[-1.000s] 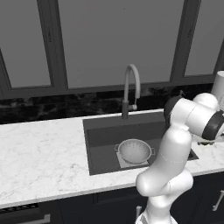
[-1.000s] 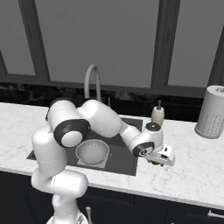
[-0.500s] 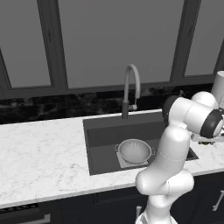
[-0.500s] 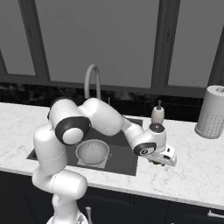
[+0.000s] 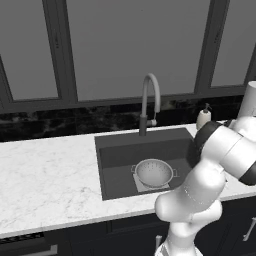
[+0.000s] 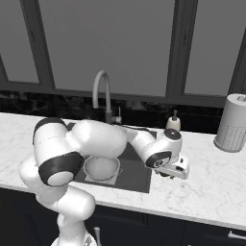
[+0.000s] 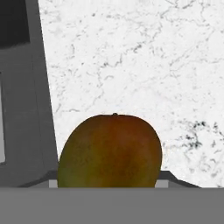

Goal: Put the colander in the sink, put the mango in the colander, and turn on the sink faucet and pour water over the colander.

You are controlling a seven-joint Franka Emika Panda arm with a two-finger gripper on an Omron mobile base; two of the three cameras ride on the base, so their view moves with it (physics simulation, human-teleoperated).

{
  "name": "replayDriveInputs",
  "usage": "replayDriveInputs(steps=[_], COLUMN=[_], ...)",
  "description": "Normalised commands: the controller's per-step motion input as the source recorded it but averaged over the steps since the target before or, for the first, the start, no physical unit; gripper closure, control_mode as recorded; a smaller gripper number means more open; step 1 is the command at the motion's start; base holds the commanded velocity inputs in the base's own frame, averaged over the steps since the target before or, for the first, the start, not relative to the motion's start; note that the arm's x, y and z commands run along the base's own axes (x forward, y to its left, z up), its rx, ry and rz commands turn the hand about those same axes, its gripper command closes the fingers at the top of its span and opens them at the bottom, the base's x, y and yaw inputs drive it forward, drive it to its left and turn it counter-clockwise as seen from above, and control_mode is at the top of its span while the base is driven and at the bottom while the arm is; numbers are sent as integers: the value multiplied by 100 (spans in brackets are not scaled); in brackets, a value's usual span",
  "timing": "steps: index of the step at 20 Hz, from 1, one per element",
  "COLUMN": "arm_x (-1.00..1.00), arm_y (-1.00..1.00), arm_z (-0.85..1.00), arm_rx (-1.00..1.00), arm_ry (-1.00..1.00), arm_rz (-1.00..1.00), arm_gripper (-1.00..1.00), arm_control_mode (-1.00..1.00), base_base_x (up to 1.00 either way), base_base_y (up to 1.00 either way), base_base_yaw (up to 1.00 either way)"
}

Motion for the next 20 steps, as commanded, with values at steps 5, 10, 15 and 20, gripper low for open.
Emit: replayDriveInputs(steps=[5, 10, 15, 20], arm_x=[-13, -2, 9, 20], arm_y=[79, 94, 100, 98], arm_z=[26, 10, 0, 0], arm_rx=[3, 4, 6, 7], arm_ry=[1, 3, 1, 1], arm_rz=[13, 16, 23, 22], arm_gripper=[100, 100, 100, 100], arm_control_mode=[-100, -100, -100, -100], base_base_x=[0, 0, 0, 0], base_base_y=[0, 0, 0, 0], base_base_yaw=[0, 0, 0, 0])
